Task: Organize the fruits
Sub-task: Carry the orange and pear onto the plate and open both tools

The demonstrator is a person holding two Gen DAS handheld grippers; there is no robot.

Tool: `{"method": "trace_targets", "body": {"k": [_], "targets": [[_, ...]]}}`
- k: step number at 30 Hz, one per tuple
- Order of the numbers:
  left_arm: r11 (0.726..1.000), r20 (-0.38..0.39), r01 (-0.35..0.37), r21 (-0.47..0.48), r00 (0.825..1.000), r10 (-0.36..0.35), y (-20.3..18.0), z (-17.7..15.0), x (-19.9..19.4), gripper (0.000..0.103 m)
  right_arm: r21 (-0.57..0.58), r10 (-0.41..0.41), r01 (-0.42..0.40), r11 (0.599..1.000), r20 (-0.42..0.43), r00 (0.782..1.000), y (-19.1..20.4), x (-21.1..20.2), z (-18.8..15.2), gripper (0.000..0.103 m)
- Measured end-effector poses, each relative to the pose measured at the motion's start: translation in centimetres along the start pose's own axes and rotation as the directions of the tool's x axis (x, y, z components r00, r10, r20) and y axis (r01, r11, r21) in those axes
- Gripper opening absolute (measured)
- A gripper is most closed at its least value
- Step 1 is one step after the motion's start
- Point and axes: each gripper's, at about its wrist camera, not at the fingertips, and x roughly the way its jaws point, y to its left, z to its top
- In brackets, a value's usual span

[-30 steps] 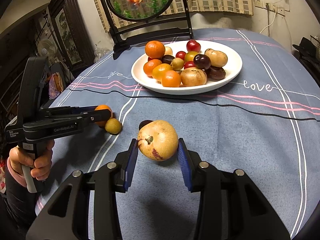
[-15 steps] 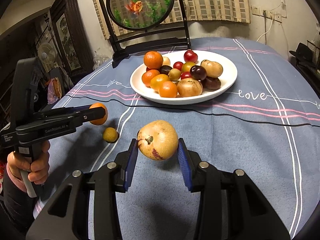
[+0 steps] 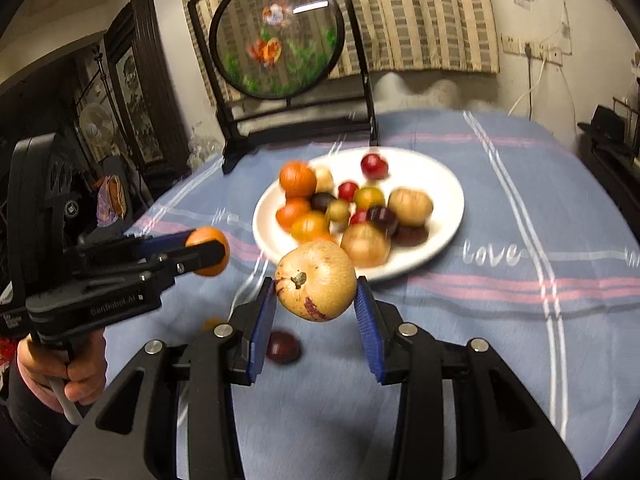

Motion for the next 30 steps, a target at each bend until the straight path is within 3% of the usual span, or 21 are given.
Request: {"method": "trace_targets", "body": {"k": [7,16,30], "targets": [[0.999,0.039,-0.023,0.039,0.999,0.021,-0.8,4.2,1.7,0.039,0.008,-0.043,0.043,0.999,0.074,0.996,-1.7,1.5,4.6,0.040],[0.998,0.044,-0.051,0.035,0.998,0.049,-0.5,8.9,6.4,0.039,0.059,-0.050,0.045,0.997,0.076,0.996,-4.8,5.4,7.7,0.040],[0.996,-0.011,-0.072,0.043,0.997,0.072,-0.6,8.8,11.7,0.039,0.038,-0.066,0.067,0.997,-0.013,0.998,-6.6,10.7,8.1,0.040]]}}
